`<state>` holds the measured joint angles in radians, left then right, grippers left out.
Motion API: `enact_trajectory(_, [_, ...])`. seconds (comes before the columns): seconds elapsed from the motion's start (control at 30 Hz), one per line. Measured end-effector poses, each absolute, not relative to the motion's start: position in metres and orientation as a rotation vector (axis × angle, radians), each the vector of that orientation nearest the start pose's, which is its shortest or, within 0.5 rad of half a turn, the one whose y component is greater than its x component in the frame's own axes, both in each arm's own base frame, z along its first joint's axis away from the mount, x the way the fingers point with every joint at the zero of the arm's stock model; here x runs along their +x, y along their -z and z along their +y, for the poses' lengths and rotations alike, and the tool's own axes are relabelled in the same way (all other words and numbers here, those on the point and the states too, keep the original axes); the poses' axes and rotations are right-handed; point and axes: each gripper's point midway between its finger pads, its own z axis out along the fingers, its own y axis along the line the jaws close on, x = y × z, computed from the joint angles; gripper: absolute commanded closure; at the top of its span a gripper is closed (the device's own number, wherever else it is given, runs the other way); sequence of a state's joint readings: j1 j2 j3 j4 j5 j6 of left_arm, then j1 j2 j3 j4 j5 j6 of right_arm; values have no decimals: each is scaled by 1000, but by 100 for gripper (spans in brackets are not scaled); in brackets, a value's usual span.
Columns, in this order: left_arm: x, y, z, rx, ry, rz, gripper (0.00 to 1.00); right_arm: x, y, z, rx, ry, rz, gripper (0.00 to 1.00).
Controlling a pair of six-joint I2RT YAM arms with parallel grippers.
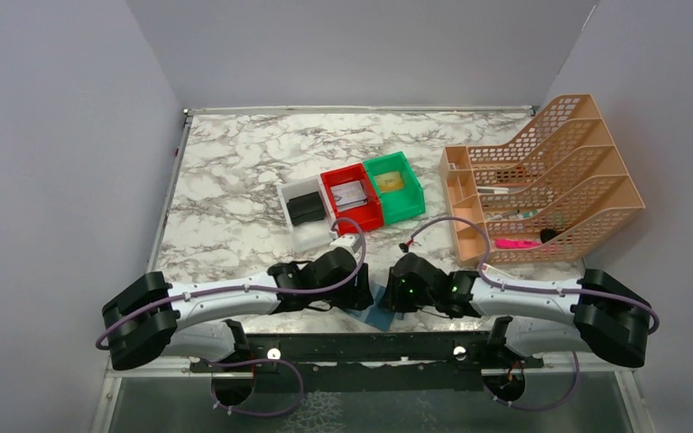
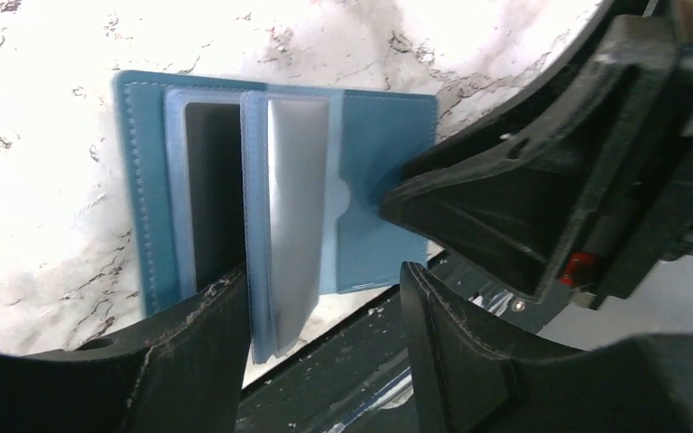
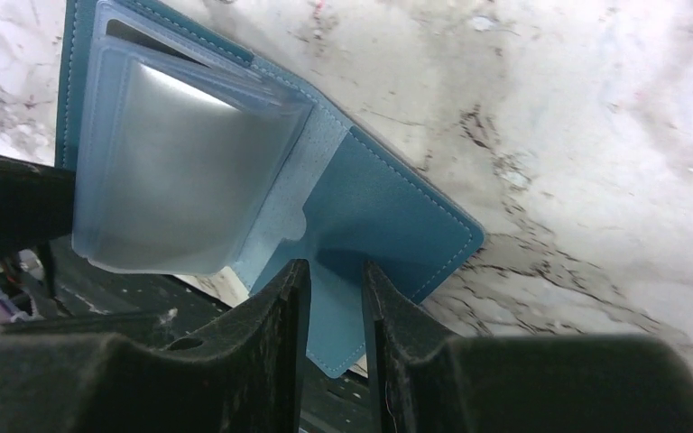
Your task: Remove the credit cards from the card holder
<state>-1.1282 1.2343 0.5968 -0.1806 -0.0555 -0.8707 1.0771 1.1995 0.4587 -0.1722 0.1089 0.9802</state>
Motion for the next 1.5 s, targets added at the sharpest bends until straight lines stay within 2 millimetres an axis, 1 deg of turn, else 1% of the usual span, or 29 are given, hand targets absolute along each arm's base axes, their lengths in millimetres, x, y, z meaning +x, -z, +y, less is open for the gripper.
enact_trajectory(0.1, [116, -70, -297, 299, 838, 2534, 38, 121, -24, 264, -74, -736, 2621, 67])
enact_trajectory(0.23, [116, -76, -298, 297, 857, 2519, 38, 123, -25, 271, -63, -761, 2615, 67])
enact_trajectory(0.33, [115, -77, -297, 295, 860, 2516, 34, 124, -25, 273, -57, -770, 2612, 67])
enact_trajectory(0.47, [117, -83, -290, 263, 836, 2501, 31, 124, -26, 273, -54, -773, 2611, 67])
enact_trajectory(0.63, [123, -92, -277, 212, 794, 2465, 31, 124, -28, 273, -53, -784, 2602, 66])
enact_trajectory(0.77, [126, -95, -272, 199, 771, 2454, 32, 124, -29, 273, -53, -793, 2595, 66])
enact_trajectory(0.93, [125, -92, -270, 211, 757, 2461, 32, 124, -29, 273, -53, -794, 2594, 66])
enact_trajectory(1.2, [124, -78, -269, 212, 706, 2502, 32, 124, -27, 275, -54, -798, 2596, 66])
enact_trajectory(1.5, [124, -52, -265, 228, 610, 2565, 33, 124, -27, 276, -54, -802, 2598, 66])
